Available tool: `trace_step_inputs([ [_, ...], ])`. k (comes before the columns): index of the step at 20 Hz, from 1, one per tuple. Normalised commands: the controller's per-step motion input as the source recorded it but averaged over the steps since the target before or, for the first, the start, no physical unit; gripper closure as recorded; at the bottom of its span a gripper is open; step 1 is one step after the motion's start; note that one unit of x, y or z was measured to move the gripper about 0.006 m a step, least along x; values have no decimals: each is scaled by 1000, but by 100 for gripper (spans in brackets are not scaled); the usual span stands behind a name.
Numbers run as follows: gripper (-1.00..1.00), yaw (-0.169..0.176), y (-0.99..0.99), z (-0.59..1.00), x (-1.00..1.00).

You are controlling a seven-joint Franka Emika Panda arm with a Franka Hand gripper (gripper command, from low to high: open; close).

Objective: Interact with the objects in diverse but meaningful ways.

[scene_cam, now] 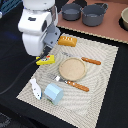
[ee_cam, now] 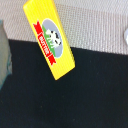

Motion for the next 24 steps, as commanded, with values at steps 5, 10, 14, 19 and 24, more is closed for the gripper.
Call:
trace_step_inputs([
  [5,-100,-178,-523,15,-1],
  [10,-100,-122,-623,160,145],
  [14,-100,-84,-609,294,567],
  [19,-100,-92,-567,126,711],
  [24,-100,-107,-575,-61,510],
])
